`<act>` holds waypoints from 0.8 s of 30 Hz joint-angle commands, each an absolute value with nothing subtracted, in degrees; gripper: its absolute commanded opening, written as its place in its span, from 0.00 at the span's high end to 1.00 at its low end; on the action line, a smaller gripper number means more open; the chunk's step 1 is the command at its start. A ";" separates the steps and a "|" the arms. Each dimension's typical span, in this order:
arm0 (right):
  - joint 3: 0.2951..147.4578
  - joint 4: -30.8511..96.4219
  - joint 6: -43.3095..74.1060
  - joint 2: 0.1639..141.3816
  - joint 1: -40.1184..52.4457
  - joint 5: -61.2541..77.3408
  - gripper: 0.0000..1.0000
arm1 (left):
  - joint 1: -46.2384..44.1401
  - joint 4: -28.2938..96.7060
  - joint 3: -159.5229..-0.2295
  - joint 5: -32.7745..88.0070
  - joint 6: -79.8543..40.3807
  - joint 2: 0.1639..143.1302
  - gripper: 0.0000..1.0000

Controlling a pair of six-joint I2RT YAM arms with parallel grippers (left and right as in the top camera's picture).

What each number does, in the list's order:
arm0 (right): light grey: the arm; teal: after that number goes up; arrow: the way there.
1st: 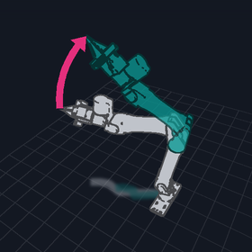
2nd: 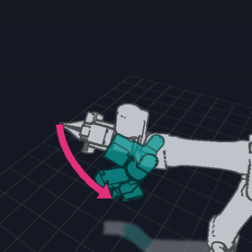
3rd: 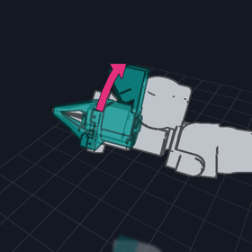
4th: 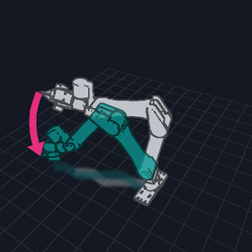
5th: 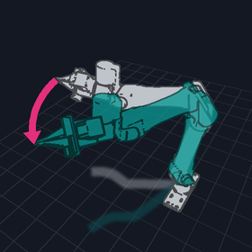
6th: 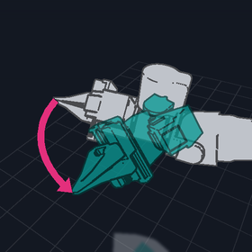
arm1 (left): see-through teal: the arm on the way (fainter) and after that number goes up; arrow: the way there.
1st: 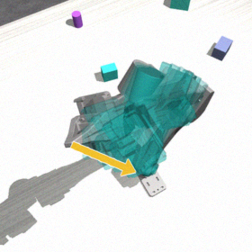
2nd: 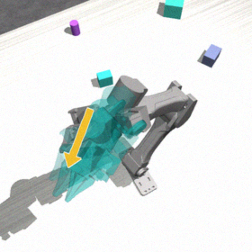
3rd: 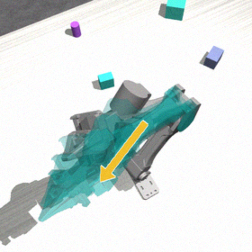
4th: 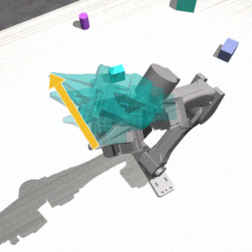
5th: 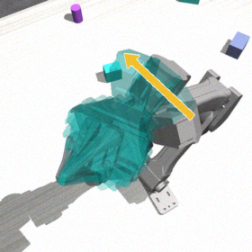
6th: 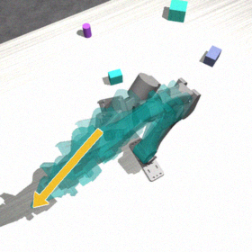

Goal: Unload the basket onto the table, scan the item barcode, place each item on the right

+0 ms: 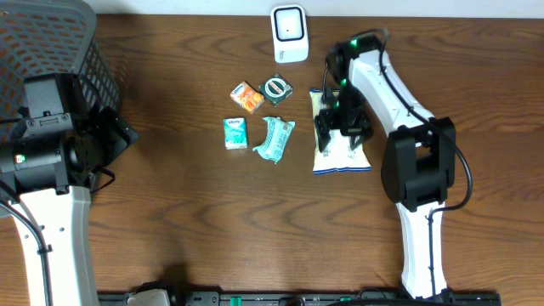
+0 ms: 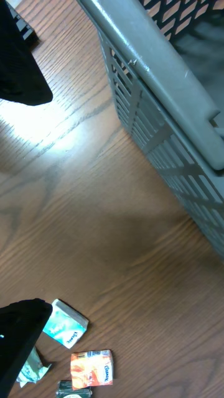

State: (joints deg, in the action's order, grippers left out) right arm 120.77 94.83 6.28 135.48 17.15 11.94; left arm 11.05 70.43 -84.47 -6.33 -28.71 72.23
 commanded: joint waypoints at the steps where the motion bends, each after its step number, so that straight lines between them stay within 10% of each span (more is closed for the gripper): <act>1: 123.94 95.24 6.85 135.33 17.34 9.65 0.20 | 11.25 70.50 -84.60 -6.50 -29.26 72.23 0.02; 24: 113.73 85.73 13.72 135.33 17.34 3.57 0.01 | 11.25 70.50 -84.60 -6.50 -29.26 72.23 0.02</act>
State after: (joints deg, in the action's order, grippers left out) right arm 113.38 85.95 11.11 135.48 17.12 4.19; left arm 11.05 70.43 -84.47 -6.33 -28.73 72.23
